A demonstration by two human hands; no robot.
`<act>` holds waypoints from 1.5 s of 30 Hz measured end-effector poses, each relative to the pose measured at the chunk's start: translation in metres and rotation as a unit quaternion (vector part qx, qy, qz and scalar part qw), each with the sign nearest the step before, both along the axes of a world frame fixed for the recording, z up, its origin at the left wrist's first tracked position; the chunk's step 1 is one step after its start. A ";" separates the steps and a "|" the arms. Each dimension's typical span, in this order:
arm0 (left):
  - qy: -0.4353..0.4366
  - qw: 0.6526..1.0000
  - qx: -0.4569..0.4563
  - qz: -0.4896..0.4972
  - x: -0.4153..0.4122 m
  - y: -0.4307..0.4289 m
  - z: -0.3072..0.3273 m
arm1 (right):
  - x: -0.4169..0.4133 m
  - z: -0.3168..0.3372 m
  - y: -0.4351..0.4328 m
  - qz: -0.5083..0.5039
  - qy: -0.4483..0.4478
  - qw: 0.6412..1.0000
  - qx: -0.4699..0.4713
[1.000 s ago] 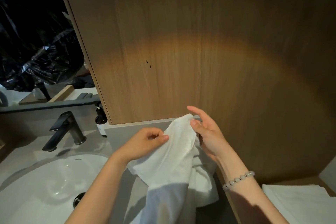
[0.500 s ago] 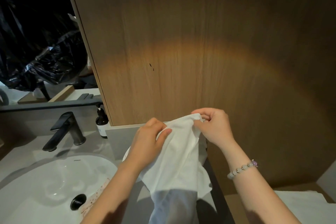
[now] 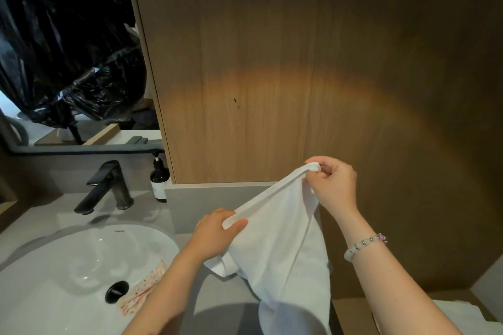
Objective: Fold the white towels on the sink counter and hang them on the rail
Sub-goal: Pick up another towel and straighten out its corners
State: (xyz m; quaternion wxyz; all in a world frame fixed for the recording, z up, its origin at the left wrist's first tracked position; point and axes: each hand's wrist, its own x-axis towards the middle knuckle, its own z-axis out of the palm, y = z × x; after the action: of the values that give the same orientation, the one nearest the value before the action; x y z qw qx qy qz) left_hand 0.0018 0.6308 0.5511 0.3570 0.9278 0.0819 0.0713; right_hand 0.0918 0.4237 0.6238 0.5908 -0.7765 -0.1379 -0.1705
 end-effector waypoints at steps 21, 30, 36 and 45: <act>-0.035 0.934 0.356 -0.028 -0.114 -0.027 0.048 | -0.122 0.013 -0.075 -0.141 -0.007 0.983 0.118; -0.140 0.965 0.221 0.006 -0.219 -0.038 0.045 | -0.247 0.004 -0.109 -0.206 0.005 0.971 0.121; -0.098 0.973 0.207 -0.013 -0.270 -0.051 0.052 | -0.297 0.003 -0.129 -0.216 0.023 0.968 0.128; 0.082 0.990 0.012 -0.116 -0.315 -0.077 0.082 | -0.307 -0.003 -0.163 -0.227 0.050 0.962 0.142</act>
State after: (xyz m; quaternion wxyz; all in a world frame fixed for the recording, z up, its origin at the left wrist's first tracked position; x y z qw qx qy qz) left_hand -0.3128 0.5534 0.6331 0.3436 0.9380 0.0020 -0.0453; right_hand -0.2155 0.2608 0.6206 0.6468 -0.7034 0.0974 -0.2784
